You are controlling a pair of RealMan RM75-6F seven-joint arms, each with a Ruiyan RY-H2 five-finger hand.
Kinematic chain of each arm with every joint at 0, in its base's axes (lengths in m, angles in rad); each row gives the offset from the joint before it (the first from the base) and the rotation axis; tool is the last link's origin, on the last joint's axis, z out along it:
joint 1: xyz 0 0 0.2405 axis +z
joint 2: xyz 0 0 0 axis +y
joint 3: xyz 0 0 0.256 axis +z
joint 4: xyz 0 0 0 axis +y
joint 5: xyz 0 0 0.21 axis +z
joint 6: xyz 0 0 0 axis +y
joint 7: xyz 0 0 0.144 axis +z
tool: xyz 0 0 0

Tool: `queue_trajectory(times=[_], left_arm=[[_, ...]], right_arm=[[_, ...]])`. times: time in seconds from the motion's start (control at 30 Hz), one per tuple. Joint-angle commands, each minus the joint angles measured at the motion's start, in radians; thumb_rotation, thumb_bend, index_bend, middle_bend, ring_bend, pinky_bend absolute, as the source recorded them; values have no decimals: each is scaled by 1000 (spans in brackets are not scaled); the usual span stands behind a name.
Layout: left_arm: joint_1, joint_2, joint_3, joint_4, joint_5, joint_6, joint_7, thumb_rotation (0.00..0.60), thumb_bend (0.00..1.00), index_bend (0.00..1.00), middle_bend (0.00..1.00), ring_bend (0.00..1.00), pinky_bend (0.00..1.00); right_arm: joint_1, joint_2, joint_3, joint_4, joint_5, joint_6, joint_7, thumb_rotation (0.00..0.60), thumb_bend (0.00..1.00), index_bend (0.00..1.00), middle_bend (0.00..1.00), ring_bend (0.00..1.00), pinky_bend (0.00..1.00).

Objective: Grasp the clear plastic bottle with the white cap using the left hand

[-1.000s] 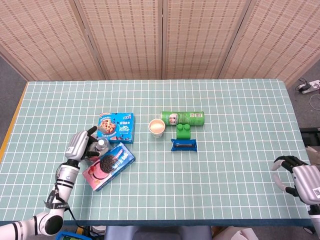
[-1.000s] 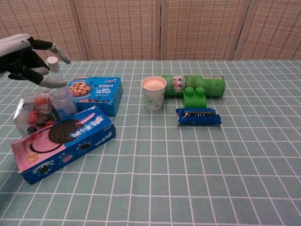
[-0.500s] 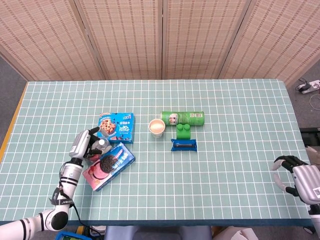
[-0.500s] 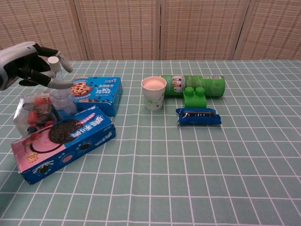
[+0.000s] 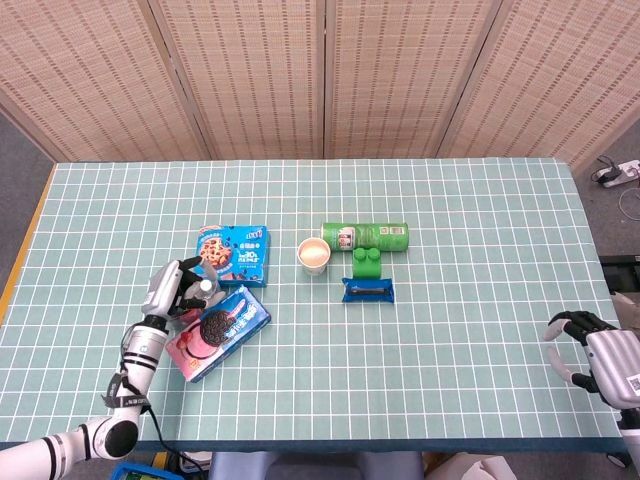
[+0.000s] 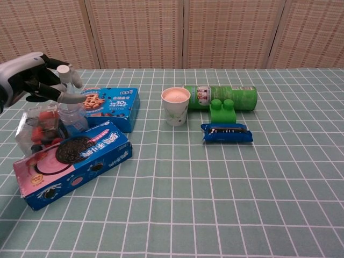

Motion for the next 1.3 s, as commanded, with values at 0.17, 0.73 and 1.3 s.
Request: queue_trajectory(times=[0.17, 0.73, 1.3], left_arm=[[-2, 3, 1, 4, -2, -10, -10, 600, 195, 701, 1000, 1000, 1000], [-3, 3, 1, 8, -9, -12, -13, 600, 387, 704, 1000, 1000, 1000], [0, 9, 1, -14, -2, 7, 4, 600, 430, 777, 1000, 1000, 1000]], right_arm=[[1, 1, 0, 0, 1, -2, 1, 600, 344, 487, 395, 310, 520], [2, 3, 2, 2, 6, -5, 11, 600, 344, 487, 395, 310, 521], [2, 4, 3, 4, 7, -4, 19, 600, 344, 487, 395, 310, 520]])
